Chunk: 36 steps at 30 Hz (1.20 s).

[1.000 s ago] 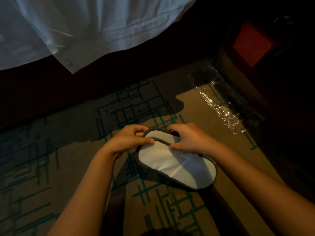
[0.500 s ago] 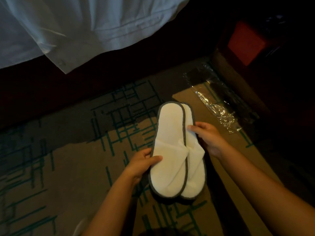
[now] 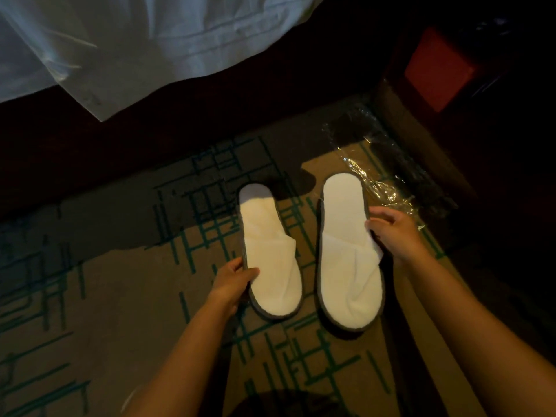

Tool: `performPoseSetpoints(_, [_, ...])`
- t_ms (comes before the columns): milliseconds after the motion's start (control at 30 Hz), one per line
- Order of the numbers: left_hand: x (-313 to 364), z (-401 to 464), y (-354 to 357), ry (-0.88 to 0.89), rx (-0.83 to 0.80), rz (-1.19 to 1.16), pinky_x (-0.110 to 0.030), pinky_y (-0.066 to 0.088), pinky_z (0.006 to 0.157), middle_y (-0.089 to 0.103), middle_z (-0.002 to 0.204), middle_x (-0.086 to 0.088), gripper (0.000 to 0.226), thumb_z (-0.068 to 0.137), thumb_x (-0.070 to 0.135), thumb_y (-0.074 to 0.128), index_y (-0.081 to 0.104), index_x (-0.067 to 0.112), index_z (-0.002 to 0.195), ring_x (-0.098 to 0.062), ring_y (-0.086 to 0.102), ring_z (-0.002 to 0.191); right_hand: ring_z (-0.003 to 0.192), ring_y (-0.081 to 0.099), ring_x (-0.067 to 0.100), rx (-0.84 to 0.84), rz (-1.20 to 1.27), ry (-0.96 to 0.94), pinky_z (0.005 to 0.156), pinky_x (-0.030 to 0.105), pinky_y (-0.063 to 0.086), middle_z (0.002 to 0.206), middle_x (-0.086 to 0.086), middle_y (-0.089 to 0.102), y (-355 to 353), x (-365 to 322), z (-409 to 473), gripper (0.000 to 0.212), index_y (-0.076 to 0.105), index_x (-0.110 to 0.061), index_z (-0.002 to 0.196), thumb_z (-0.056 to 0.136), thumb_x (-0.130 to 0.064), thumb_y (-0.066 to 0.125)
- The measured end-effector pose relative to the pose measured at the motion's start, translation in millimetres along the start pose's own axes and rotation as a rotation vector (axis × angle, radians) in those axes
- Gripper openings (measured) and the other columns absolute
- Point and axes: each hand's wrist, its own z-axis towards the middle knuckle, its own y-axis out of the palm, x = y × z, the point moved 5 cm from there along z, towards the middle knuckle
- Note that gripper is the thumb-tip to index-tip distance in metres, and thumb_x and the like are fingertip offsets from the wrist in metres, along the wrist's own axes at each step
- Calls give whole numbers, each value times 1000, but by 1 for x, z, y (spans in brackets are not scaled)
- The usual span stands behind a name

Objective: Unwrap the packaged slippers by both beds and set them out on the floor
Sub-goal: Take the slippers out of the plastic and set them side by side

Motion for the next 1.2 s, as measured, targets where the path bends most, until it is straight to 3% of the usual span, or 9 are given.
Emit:
performPoseSetpoints(100, [6,-9,2,209,174,343,-39,49,92,59,124,-14,43,83,17,61,50,8,124,-26,57,105,93,60,17,-53,-52,-72,78,30,49,118,10,62,1,-5,10,38,57,-14,123,86,-4,58])
performPoseSetpoints(233, [2,-37,-5,471,399,650,-37,38,102,35,137,-9,80,74,35,70,29,19,141,-24,36,126,133,37,28,-7,-763,-413,107,44,37,144,9,42,16,-7,9,64,35,-22,141,84,-25,64])
performPoseSetpoints(367, [-27,-42,3,671,208,1015,-38,25,112,19,151,-9,91,68,53,66,21,31,143,-24,21,137,146,2,27,-262,-1271,-596,116,50,10,159,3,6,42,32,-29,77,17,-33,147,83,-46,58])
performPoseSetpoints(433, [-39,-41,10,739,136,1135,-38,28,109,24,150,-10,88,66,55,66,25,32,141,-24,23,136,144,15,31,-319,-1409,-636,110,56,22,157,9,19,44,63,-51,86,25,-31,144,71,-53,67])
performPoseSetpoints(667, [-45,-31,24,769,89,1233,-45,34,108,33,150,-12,74,74,46,67,33,31,138,-30,31,138,126,50,31,-310,-1396,-588,89,45,49,135,9,56,32,102,-66,87,53,-28,128,49,-45,86])
performPoseSetpoints(733, [-43,-30,26,768,103,1252,-42,33,103,40,146,-14,73,71,44,71,40,29,135,-32,39,134,133,41,31,-346,-1380,-615,96,47,43,143,9,48,36,94,-62,81,48,-29,133,60,-40,82])
performPoseSetpoints(867, [-36,-31,31,807,143,1219,-43,31,105,40,145,-15,70,72,41,71,42,27,134,-34,39,133,147,-2,24,-416,-1313,-648,117,44,10,160,2,3,43,76,-49,73,16,-33,147,87,-37,57])
performPoseSetpoints(1067, [-36,-42,41,779,198,1105,-39,28,112,26,153,-8,78,73,51,65,31,30,139,-26,29,139,147,-8,20,-491,-1355,-616,118,42,6,160,-3,-3,41,62,-44,73,10,-32,148,89,-35,53])
performPoseSetpoints(1200, [-44,-48,53,808,206,1175,-41,32,105,47,142,-10,70,71,45,71,43,25,132,-28,46,130,147,-5,20,-501,-1345,-581,118,39,11,160,-4,3,33,66,-50,64,15,-32,147,93,-24,48])
